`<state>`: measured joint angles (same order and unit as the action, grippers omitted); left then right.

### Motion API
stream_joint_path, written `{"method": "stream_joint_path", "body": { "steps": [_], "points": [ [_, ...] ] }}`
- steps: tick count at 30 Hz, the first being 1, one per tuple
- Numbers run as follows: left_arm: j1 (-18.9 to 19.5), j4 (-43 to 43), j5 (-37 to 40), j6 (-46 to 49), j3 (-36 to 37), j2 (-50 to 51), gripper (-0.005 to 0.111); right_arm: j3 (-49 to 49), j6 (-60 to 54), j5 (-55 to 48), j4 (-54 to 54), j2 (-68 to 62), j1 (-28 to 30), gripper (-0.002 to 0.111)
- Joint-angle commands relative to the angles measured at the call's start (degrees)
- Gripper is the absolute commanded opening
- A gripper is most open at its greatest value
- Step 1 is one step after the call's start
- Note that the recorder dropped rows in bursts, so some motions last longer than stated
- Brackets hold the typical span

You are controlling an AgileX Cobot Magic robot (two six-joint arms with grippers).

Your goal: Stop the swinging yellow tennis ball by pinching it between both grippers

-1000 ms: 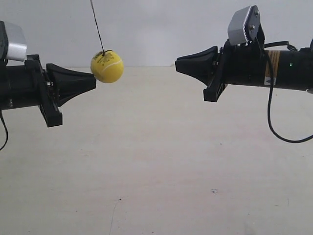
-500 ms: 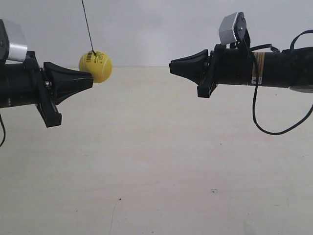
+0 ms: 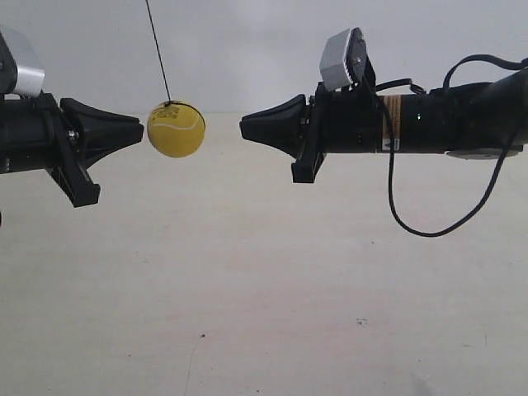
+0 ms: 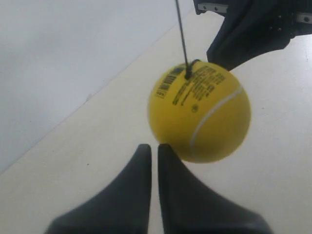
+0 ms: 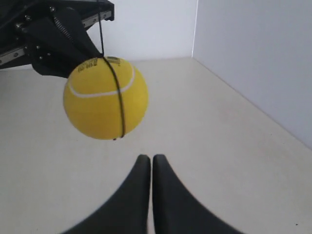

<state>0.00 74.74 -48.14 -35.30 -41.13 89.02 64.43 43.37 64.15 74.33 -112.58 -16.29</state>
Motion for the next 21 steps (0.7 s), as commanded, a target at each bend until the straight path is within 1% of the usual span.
{"method": "stream_joint_path", "body": {
  "steps": [1, 6, 21],
  "points": [
    [0.0, -0.4, -2.9, -0.7, -0.2, -0.4, 0.005, 0.3, -0.8, -0.5, -0.7, -0.1, -0.2, 0.000],
    [-0.1, -0.4, -5.7, -0.7, -0.2, -0.4, 0.005, 0.3, -0.6, 1.4, -0.7, -0.1, -0.2, 0.000],
    [-0.1, -0.4, -5.8, -0.8, -0.2, -0.4, 0.005, 0.3, 0.7, 5.4, -1.1, -0.1, -0.3, 0.000]
  ]
}}
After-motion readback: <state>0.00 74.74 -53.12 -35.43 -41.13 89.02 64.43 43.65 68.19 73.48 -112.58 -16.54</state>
